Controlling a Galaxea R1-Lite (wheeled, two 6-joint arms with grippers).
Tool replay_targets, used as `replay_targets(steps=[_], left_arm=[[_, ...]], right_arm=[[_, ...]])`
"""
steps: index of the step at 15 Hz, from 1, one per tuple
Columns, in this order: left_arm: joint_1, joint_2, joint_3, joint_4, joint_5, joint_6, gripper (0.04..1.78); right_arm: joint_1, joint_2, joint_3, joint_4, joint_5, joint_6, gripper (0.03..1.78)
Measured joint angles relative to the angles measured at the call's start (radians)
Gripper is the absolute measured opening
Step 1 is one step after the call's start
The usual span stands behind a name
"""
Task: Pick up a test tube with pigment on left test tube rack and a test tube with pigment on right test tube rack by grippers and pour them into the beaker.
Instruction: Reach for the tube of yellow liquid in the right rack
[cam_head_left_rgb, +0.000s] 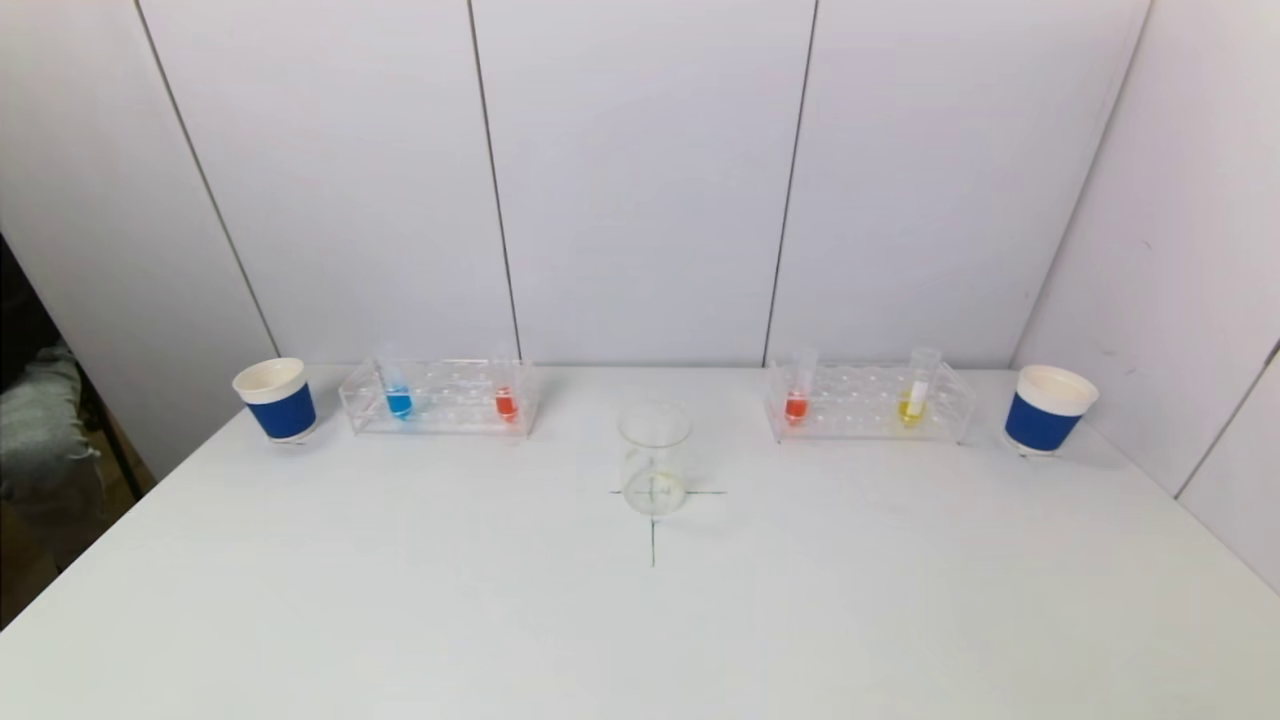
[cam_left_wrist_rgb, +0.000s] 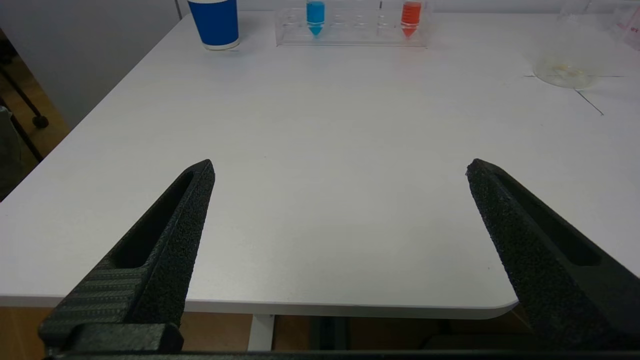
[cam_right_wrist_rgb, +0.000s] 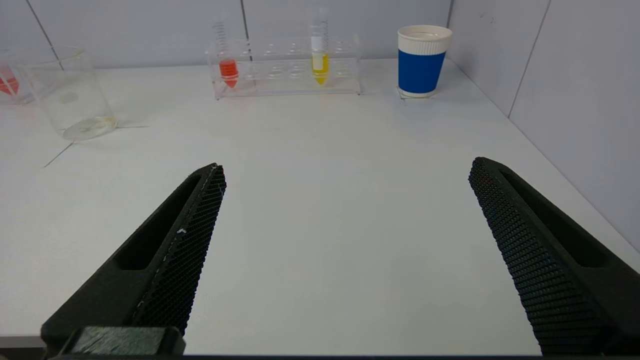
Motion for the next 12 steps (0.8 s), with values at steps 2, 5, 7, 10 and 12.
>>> replay_targets(steps=[2, 5, 7, 10, 12], left_arm=[[0.000, 0.000, 0.000, 0.000, 0.000, 0.000, 1.76], [0.000, 0.000, 0.000, 0.000, 0.000, -0.001, 1.76], [0.000, 0.000, 0.000, 0.000, 0.000, 0.000, 1.76], [0.000, 0.000, 0.000, 0.000, 0.000, -0.001, 1.76], [0.000, 0.000, 0.000, 0.000, 0.000, 0.000, 1.76]], right_arm=[[0.000, 0.000, 0.000, 0.000, 0.000, 0.000, 1.77], [0.000, 0.000, 0.000, 0.000, 0.000, 0.000, 1.77], [0.000, 0.000, 0.000, 0.000, 0.000, 0.000, 1.77], [0.000, 0.000, 0.000, 0.000, 0.000, 0.000, 1.77], [0.000, 0.000, 0.000, 0.000, 0.000, 0.000, 1.77]])
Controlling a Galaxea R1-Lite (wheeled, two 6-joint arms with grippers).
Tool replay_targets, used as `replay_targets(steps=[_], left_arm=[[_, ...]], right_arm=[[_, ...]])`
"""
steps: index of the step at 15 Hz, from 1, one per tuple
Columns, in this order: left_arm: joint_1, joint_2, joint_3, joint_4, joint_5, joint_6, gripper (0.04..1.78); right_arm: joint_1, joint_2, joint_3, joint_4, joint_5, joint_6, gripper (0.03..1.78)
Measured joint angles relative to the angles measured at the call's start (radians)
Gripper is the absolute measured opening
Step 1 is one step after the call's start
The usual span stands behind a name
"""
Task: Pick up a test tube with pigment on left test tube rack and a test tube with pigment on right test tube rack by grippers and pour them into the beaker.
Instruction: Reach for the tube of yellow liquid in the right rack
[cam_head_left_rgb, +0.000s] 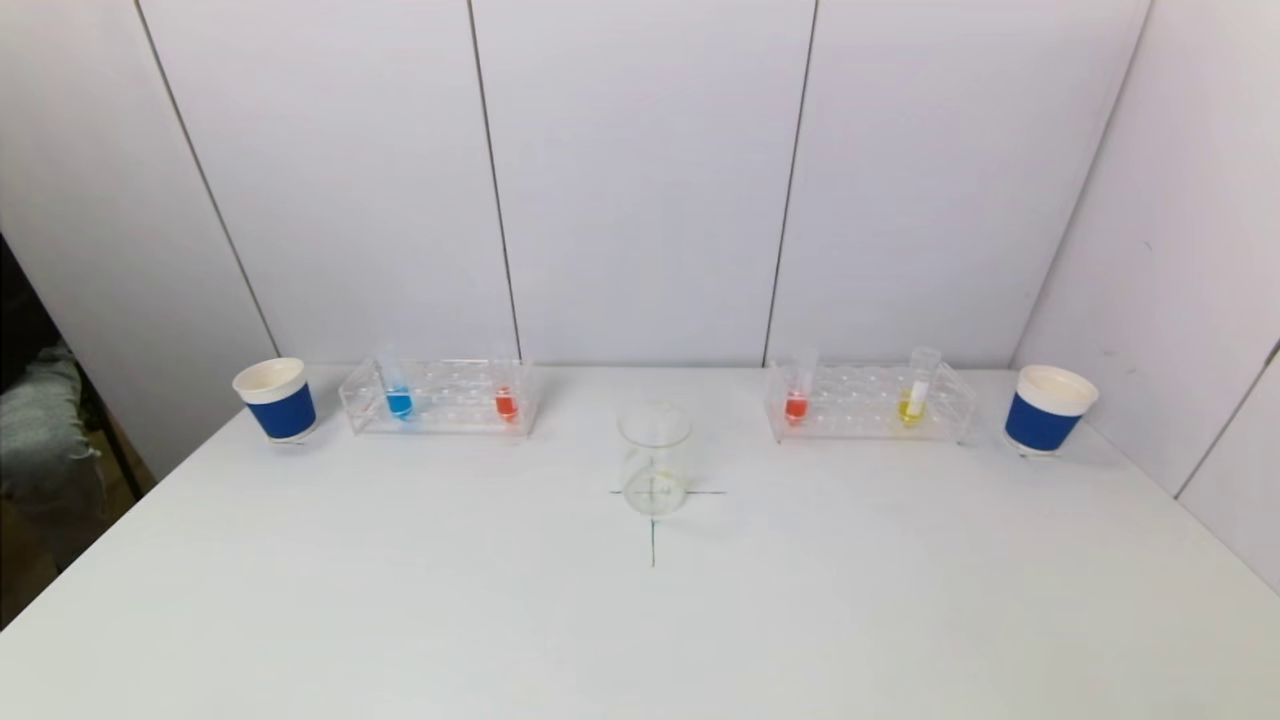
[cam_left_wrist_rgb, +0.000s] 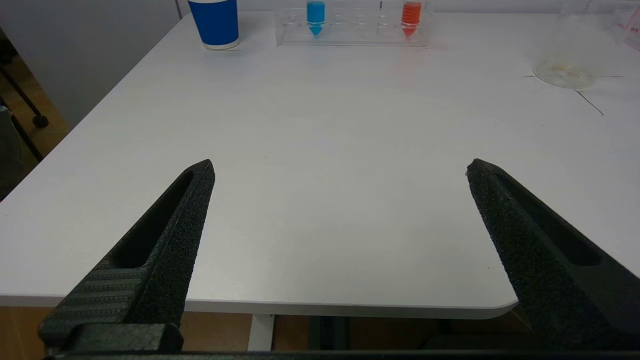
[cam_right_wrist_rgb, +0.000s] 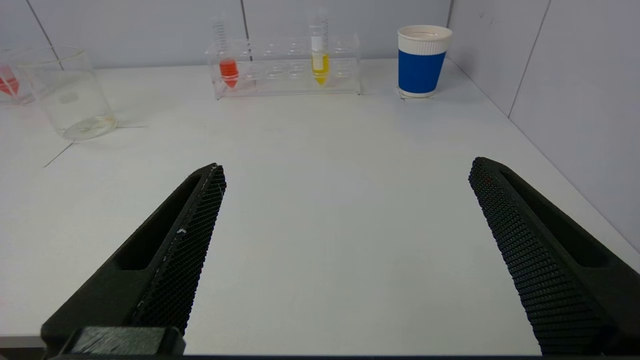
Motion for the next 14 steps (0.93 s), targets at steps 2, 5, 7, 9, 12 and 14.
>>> replay_targets(steps=[2, 5, 7, 9, 12, 14], left_arm=[[0.000, 0.000, 0.000, 0.000, 0.000, 0.000, 1.76], [0.000, 0.000, 0.000, 0.000, 0.000, 0.004, 1.76], [0.000, 0.000, 0.000, 0.000, 0.000, 0.001, 1.76], [0.000, 0.000, 0.000, 0.000, 0.000, 0.001, 1.76], [0.000, 0.000, 0.000, 0.000, 0.000, 0.001, 1.76], [0.000, 0.000, 0.000, 0.000, 0.000, 0.001, 1.76]], right_arm=[[0.000, 0.000, 0.000, 0.000, 0.000, 0.000, 1.77], [0.000, 0.000, 0.000, 0.000, 0.000, 0.000, 1.77], [0.000, 0.000, 0.000, 0.000, 0.001, -0.001, 1.77], [0.000, 0.000, 0.000, -0.001, 0.000, -0.003, 1.77], [0.000, 0.000, 0.000, -0.005, -0.003, -0.009, 1.77], [0.000, 0.000, -0.019, -0.001, -0.003, -0.015, 1.77]])
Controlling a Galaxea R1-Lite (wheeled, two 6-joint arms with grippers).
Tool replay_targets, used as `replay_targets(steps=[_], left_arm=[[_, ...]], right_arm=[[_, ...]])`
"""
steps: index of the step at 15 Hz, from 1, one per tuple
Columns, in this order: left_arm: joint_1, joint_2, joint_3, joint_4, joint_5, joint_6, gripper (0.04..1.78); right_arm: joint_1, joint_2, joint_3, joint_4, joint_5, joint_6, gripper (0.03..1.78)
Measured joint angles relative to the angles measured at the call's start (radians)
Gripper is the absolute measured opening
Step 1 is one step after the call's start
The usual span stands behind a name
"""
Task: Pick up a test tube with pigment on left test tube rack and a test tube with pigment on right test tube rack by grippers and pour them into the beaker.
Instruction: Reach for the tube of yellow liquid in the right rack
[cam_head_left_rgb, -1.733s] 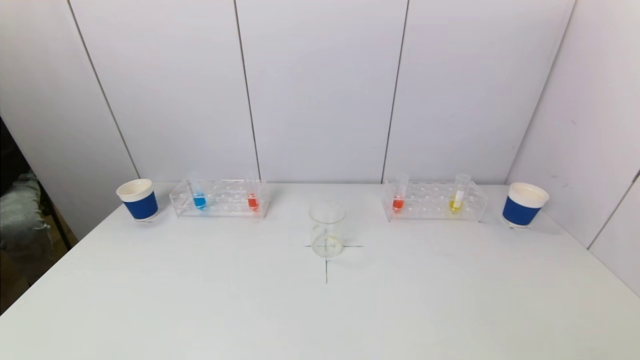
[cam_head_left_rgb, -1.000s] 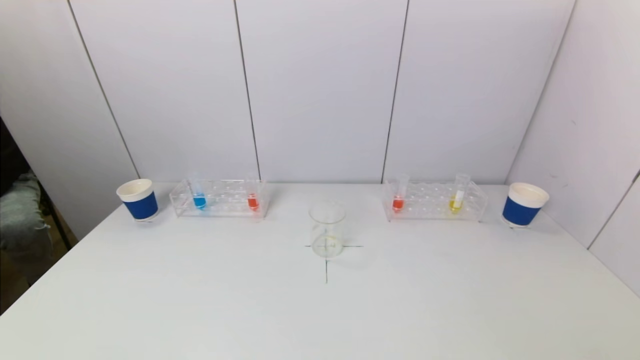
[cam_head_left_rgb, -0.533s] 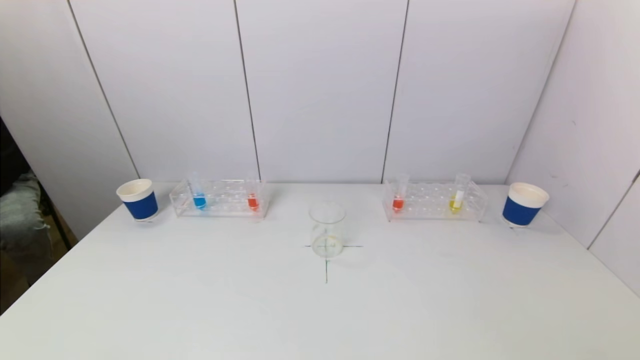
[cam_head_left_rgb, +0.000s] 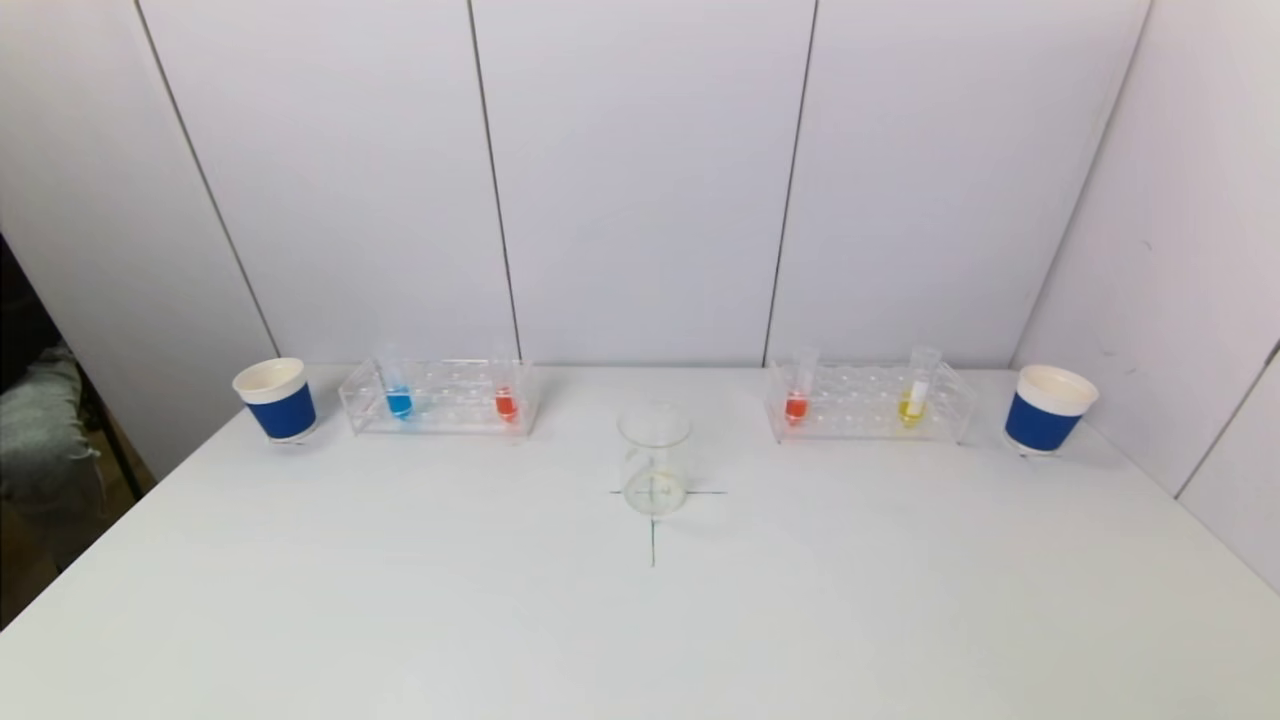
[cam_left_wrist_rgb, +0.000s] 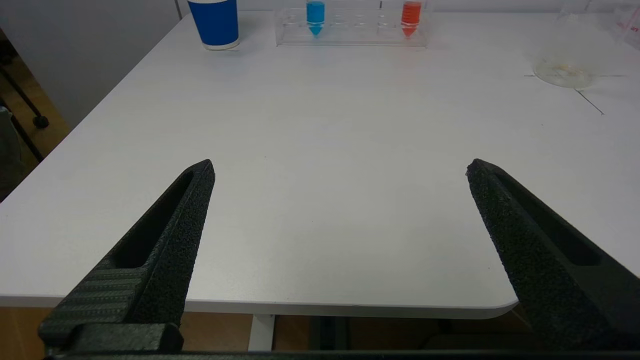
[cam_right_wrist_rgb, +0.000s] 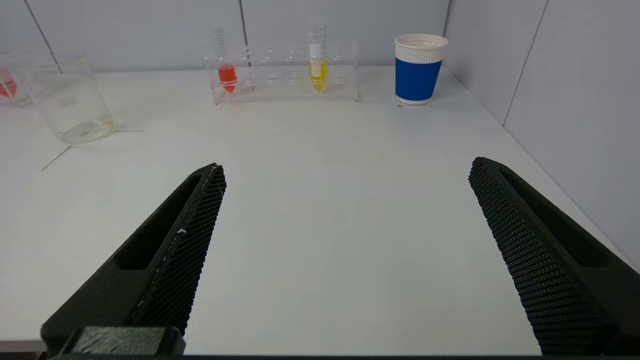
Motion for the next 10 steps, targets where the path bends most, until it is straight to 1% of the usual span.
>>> replay_targets(steps=[2, 5, 8, 10], left_arm=[[0.000, 0.000, 0.000, 0.000, 0.000, 0.000, 1.76], [0.000, 0.000, 0.000, 0.000, 0.000, 0.000, 1.76], [0.000, 0.000, 0.000, 0.000, 0.000, 0.000, 1.76], [0.000, 0.000, 0.000, 0.000, 0.000, 0.000, 1.76]], right_arm=[[0.000, 0.003, -0.066, 0.033, 0.007, 0.000, 1.77], [0.000, 0.048, -0.224, 0.131, 0.022, 0.000, 1.77], [0.000, 0.168, -0.373, 0.146, 0.036, 0.001, 1.77], [0.001, 0.271, -0.465, 0.140, 0.057, 0.003, 1.77]])
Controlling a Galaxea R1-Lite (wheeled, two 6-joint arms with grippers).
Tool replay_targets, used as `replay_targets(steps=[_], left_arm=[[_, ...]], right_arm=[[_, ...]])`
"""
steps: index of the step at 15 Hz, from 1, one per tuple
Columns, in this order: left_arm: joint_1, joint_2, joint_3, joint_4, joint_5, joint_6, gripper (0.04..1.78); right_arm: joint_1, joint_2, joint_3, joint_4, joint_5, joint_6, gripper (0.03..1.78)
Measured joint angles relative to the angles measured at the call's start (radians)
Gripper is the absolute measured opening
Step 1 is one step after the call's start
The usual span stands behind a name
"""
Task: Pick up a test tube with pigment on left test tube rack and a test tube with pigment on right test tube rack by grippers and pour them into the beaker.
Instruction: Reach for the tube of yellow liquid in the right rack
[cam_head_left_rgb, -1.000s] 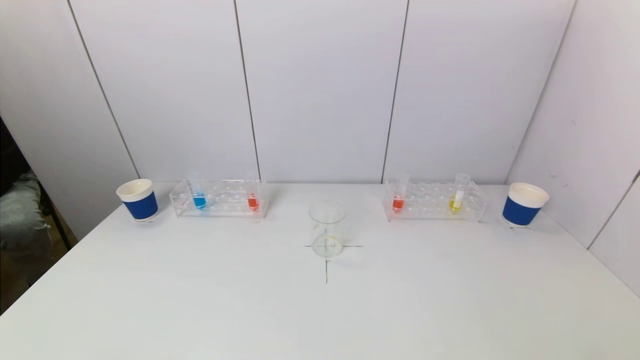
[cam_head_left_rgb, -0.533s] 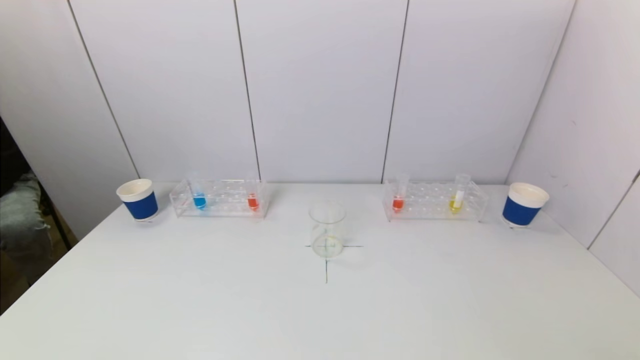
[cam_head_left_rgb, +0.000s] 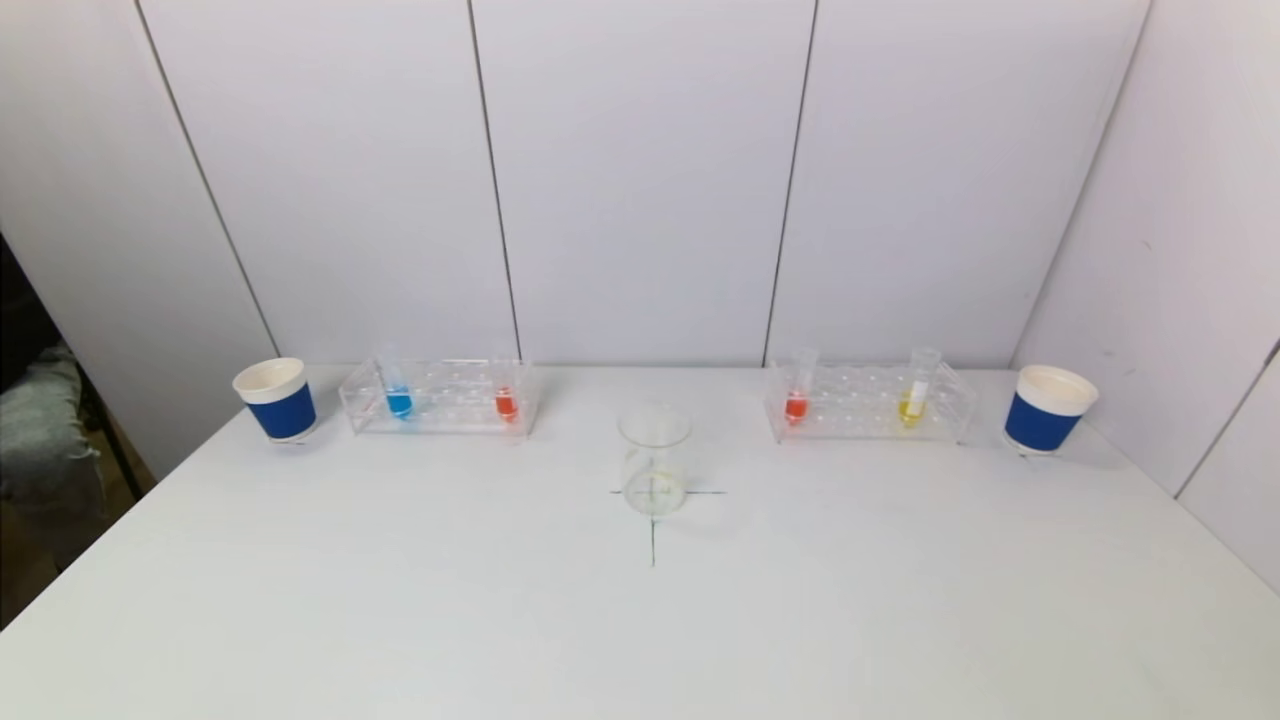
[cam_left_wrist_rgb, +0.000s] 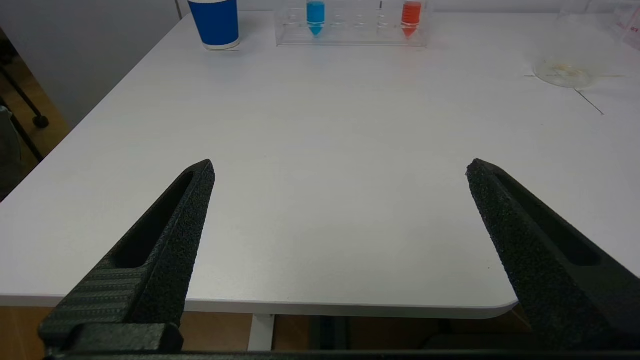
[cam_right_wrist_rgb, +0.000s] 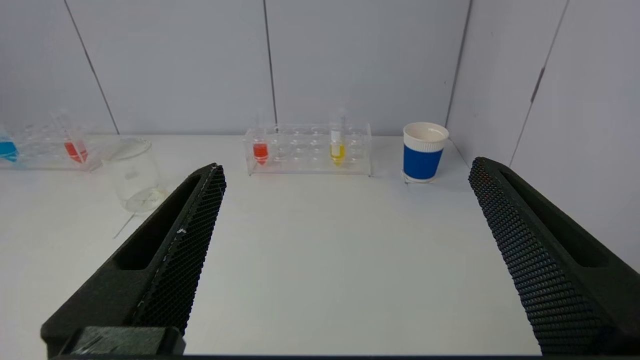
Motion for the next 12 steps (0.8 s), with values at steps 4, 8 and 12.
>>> replay_targets(steps=[4, 8, 12], left_arm=[[0.000, 0.000, 0.000, 0.000, 0.000, 0.000, 1.76], [0.000, 0.000, 0.000, 0.000, 0.000, 0.000, 1.76], [0.000, 0.000, 0.000, 0.000, 0.000, 0.000, 1.76]], right_arm=[[0.001, 0.230, -0.119, -0.073, 0.054, 0.002, 1.77], [0.001, 0.482, -0.193, -0.240, 0.066, 0.003, 1.77], [0.001, 0.727, -0.240, -0.414, 0.067, 0.006, 1.77]])
